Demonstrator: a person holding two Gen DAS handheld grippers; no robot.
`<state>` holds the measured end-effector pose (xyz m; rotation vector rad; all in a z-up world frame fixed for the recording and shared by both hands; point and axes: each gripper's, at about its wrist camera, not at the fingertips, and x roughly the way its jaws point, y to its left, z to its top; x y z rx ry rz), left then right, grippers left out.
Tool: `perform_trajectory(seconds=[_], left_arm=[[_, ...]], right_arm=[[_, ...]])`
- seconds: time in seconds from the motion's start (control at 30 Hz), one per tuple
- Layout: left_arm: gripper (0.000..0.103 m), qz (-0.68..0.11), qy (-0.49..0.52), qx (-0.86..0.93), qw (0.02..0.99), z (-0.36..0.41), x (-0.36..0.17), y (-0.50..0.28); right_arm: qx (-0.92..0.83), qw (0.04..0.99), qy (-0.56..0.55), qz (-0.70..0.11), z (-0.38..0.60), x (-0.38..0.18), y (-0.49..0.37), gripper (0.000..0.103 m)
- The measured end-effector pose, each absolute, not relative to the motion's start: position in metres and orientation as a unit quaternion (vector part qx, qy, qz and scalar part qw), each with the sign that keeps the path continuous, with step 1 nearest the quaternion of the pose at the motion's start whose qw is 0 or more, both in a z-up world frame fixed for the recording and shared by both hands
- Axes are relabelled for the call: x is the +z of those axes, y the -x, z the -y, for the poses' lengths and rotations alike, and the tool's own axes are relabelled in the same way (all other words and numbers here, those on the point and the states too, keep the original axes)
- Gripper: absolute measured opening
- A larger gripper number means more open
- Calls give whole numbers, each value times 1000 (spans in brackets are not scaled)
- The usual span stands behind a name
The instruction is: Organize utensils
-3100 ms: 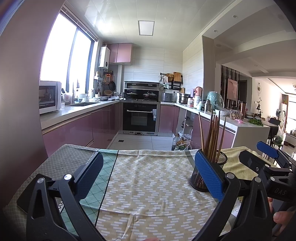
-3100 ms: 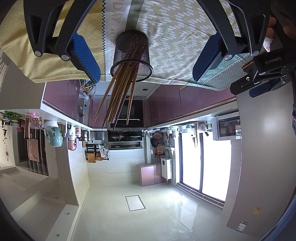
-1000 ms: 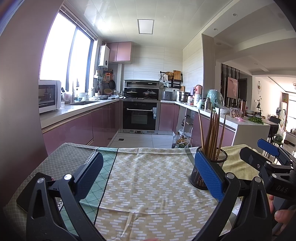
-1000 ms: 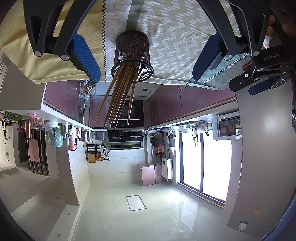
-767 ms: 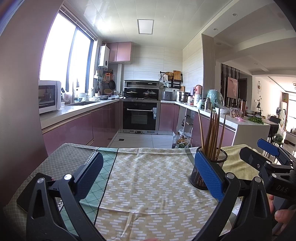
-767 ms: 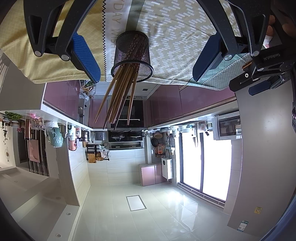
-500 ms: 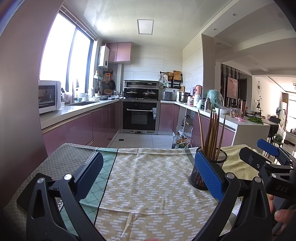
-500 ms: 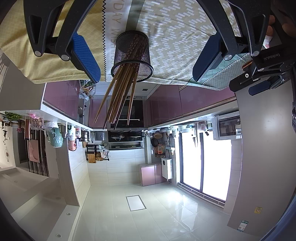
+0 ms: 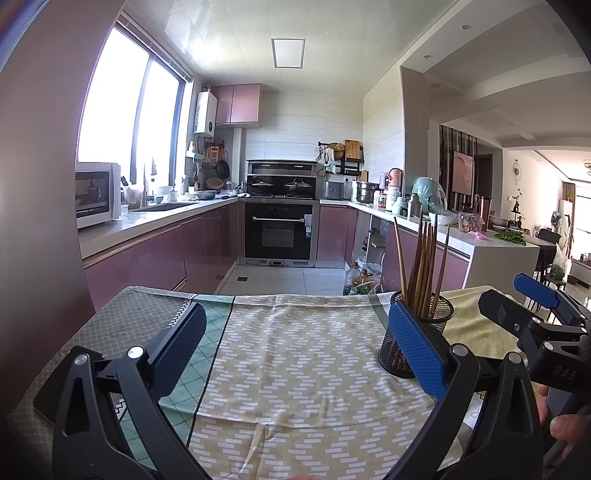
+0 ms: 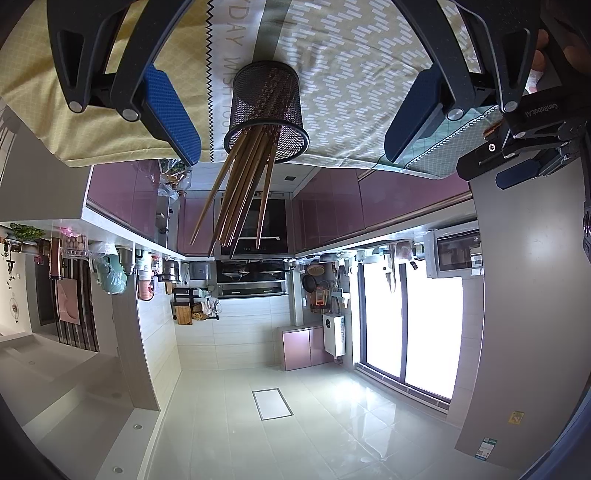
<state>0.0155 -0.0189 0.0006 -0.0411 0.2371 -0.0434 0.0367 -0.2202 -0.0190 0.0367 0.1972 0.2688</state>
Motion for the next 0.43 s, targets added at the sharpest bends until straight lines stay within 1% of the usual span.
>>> perform_trajectory(seconds=[0.17,0.27,0.43], left_arm=[[97,-119,15,-28,992,23,1,-18],[97,-133,22,-34,990,22,-2,-23],[97,-179,21,-19,984,13,-14,-42]], right_arm=[[134,985,-18,-103,221,-20,-38,96],[128,986,-15,-107,225,-21,-40,96],[79,985,-9,-155,261,-33,-61,96]])
